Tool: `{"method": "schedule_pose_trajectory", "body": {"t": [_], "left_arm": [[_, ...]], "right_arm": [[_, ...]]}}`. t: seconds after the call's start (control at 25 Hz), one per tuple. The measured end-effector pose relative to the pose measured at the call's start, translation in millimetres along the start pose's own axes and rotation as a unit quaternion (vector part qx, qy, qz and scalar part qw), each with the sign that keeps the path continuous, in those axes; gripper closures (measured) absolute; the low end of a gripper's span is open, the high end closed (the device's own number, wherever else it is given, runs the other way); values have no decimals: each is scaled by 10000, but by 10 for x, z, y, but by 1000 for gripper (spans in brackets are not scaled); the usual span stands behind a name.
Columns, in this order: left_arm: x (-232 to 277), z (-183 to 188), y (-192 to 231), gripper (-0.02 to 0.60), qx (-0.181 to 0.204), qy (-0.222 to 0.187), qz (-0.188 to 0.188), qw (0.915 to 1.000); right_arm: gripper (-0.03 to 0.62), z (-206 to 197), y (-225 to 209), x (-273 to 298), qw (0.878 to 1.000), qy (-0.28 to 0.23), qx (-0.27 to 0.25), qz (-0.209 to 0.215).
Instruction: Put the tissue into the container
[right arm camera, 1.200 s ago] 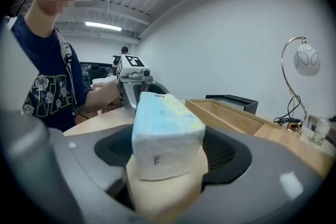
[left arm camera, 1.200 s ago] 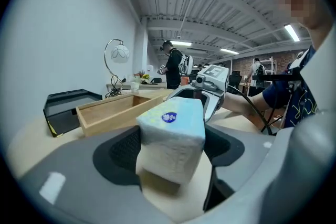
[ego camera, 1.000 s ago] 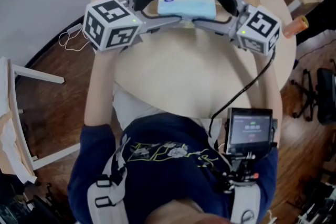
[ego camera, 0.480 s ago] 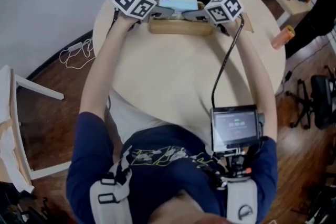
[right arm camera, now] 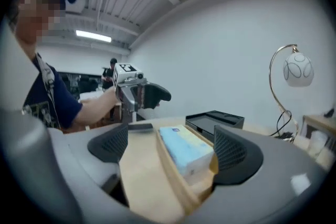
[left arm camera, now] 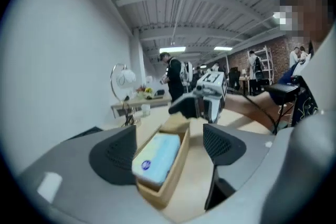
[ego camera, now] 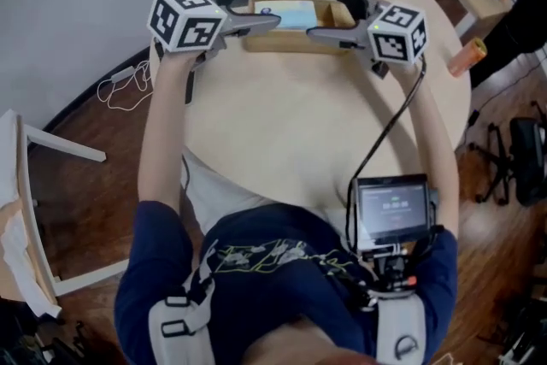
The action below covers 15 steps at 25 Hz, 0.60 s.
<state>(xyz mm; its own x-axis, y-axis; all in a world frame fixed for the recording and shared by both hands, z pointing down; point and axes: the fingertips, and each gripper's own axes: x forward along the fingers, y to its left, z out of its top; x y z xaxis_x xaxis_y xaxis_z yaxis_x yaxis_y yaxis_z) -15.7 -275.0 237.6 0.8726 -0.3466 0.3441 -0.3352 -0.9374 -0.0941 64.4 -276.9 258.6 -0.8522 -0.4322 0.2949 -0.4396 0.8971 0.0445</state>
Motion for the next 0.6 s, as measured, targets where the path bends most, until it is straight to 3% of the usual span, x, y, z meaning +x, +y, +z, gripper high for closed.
{"method": "schedule_pose_trajectory", "body": {"t": [0.08, 0.12, 0.16, 0.2, 0.24, 0.36, 0.48, 0.6], "left_arm": [[-142, 299, -446, 227, 117, -709, 17, 9974], [-162, 341, -667, 279, 165, -937, 26, 9955], [-147, 315, -864, 389, 230, -1091, 38, 9938], [-103, 241, -1023, 534, 302, -1196, 47, 9923], [-35, 132, -1147, 578, 352, -1245, 17, 9916], [218, -280, -1320, 578, 267, -1132, -329, 9927], [322, -605, -1212, 578, -128, -993, -332, 9944], [278, -776, -1105, 578, -690, -1038, -305, 9917]], "right_arm": [[139, 13, 325, -155, 9966, -530, 555, 284], [269, -28, 466, -211, 9933, -761, 768, 420], [455, -93, 594, -250, 9897, -965, 897, 555], [591, -176, 707, -272, 9866, -1130, 957, 683], [591, -270, 804, -279, 9843, -1246, 961, 797], [591, -557, 986, -205, 9854, -1161, 745, 996], [591, -725, 1091, -60, 9900, -731, 464, 1117], [591, -700, 1174, -2, 9910, -669, 308, 1118]]}}
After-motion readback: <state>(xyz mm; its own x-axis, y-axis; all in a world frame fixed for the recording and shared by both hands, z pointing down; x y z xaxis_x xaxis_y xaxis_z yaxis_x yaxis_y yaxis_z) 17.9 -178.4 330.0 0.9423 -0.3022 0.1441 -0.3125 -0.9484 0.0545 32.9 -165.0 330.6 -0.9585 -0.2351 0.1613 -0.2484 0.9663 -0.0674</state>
